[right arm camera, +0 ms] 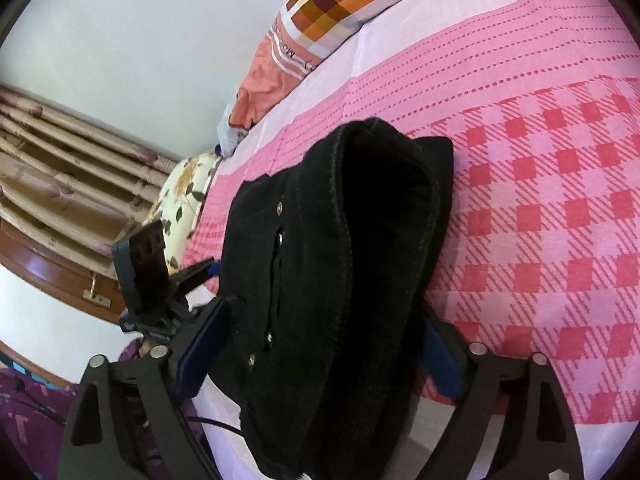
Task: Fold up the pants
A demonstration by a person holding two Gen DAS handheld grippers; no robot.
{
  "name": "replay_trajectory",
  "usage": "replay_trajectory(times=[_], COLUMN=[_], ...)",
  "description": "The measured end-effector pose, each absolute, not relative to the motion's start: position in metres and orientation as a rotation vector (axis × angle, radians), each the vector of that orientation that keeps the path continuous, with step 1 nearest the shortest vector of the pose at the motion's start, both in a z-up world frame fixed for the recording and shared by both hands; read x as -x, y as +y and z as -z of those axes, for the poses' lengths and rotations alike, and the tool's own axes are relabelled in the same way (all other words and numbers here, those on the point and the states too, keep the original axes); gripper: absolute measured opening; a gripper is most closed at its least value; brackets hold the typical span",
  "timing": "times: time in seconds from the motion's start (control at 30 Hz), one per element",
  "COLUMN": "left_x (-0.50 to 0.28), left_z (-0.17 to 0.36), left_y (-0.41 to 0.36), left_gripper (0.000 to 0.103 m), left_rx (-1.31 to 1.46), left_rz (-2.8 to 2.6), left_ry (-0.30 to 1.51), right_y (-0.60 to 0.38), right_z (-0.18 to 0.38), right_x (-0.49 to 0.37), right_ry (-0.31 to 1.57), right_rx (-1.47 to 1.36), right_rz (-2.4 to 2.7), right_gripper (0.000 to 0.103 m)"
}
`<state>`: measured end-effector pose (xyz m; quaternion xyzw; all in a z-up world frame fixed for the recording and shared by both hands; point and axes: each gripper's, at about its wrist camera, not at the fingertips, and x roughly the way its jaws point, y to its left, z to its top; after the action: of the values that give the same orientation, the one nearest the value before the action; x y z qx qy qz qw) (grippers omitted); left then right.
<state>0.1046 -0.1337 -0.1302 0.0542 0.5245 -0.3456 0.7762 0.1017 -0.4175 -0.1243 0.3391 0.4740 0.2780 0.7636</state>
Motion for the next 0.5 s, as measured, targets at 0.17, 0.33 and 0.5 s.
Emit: replay_trajectory(times=[0.17,0.33,0.5], left_x=[-0.103,-0.102,-0.101], left_z=[0.131,0.131,0.132], left_y=[-0.138,-0.141,-0.143], left_gripper=[0.097,0.099,0.101], left_rx=[-0.132,-0.143,-0.151], left_rz=[0.742,0.74,0.736], left_ry=[1.133,1.134,1.132], right_y=[-0.42,-0.419,-0.412], right_z=[0.126,0.126,0.123], right_x=[-0.111,-0.117,-0.119], right_ry=[1.077,1.111,1.123], right_rx=[-0.797,-0.832,-0.789], right_rz=[-0.582,-0.57,-0.574], right_gripper=[0.09,0.097,0.102])
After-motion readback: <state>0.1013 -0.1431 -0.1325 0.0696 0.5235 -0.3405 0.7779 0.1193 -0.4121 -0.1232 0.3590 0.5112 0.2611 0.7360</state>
